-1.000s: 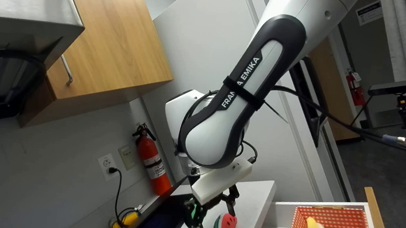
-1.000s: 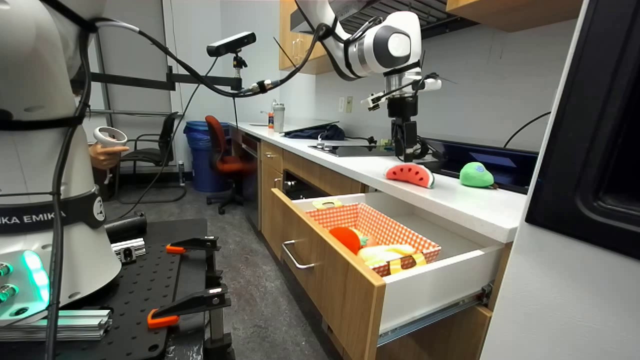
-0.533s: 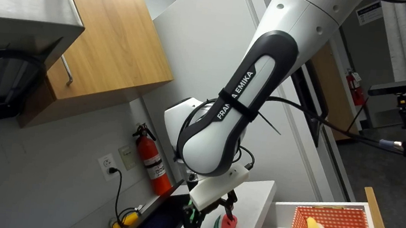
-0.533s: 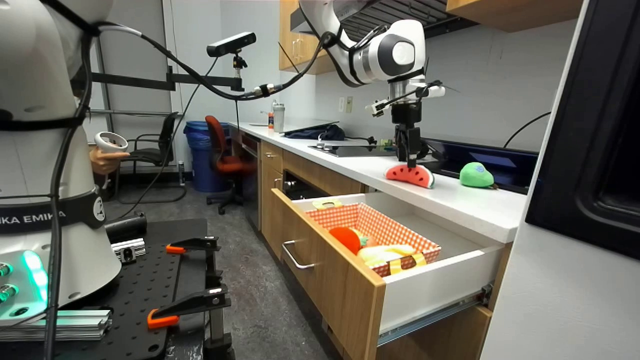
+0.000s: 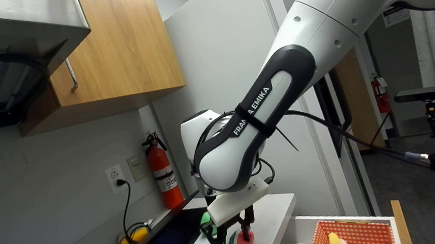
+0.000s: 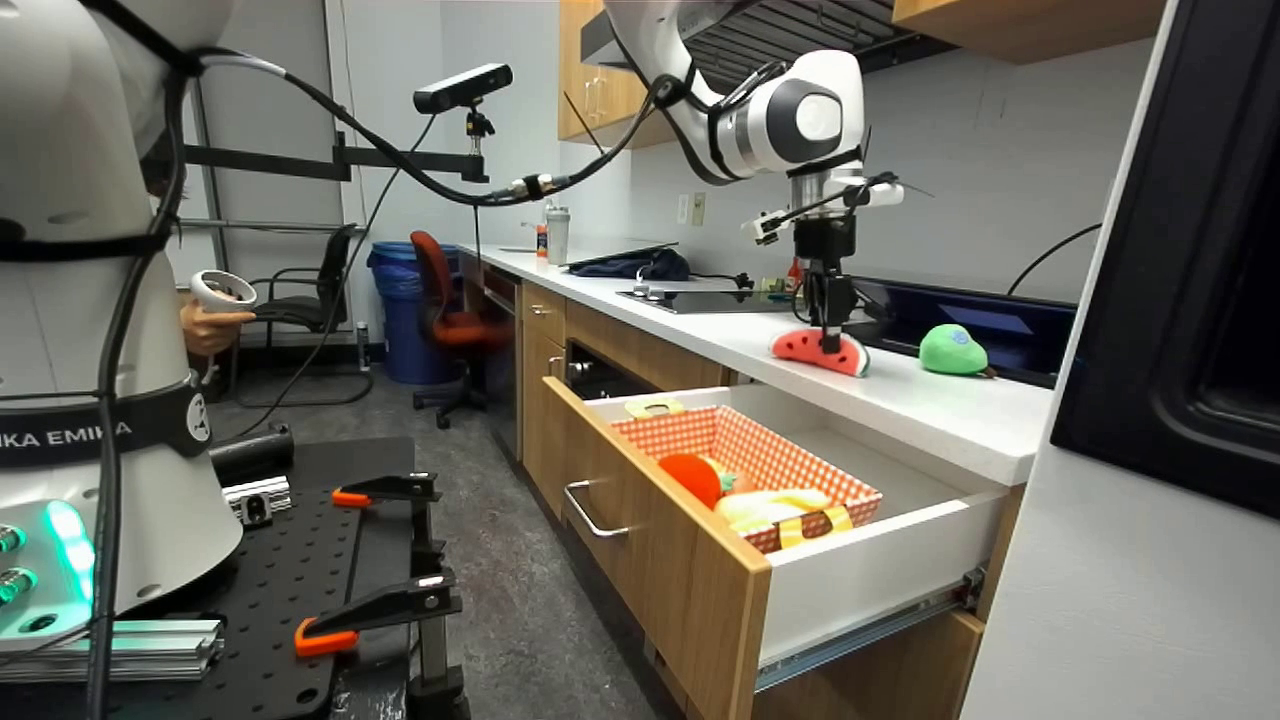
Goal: Open the top drawer, Pick up the watermelon plush toy from the countertop and put it in the basket. Pick up the banana plush toy from the basket in the drawer and put it on the countertop. Close the top drawer.
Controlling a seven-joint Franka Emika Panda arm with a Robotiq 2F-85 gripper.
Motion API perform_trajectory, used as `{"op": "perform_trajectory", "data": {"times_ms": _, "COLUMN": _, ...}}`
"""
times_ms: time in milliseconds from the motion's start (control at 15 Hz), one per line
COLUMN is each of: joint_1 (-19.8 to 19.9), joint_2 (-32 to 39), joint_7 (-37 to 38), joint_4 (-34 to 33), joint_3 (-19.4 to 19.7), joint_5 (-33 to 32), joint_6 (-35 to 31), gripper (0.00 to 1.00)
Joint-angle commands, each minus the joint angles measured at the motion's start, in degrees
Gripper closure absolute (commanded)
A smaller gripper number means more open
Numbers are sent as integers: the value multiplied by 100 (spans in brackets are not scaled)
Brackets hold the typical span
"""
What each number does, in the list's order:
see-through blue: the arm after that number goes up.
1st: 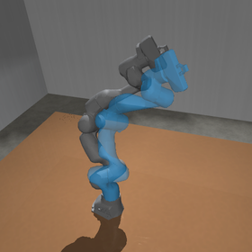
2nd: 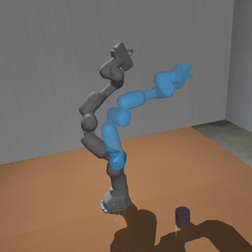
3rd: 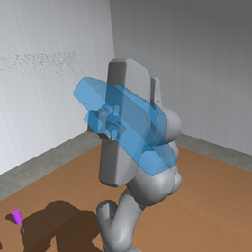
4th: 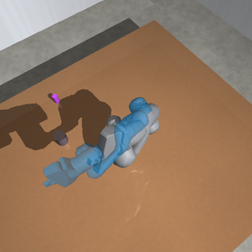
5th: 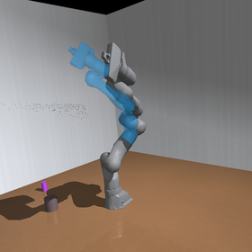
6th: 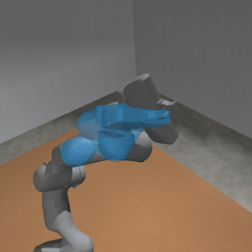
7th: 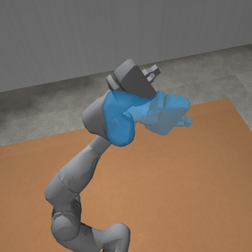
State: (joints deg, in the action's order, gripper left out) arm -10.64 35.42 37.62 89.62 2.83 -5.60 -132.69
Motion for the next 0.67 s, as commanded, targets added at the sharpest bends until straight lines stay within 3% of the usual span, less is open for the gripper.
{"op": "perform_trajectory", "data": {"times_ms": 0, "joint_1": -22, "joint_2": 180, "joint_7": 40, "joint_4": -316, "joint_3": 62, "joint_5": 123, "joint_6": 203, "gripper": 67}}
{"op": "perform_trajectory", "data": {"times_ms": 333, "joint_1": -46, "joint_2": 84, "joint_7": 68, "joint_4": -253, "joint_3": 107, "joint_5": 71, "joint_6": 186, "gripper": 99}}
{"op": "perform_trajectory", "data": {"times_ms": 600, "joint_1": -109, "joint_2": -93, "joint_7": 87, "joint_4": -39, "joint_3": 160, "joint_5": -26, "joint_6": 152, "gripper": 98}}
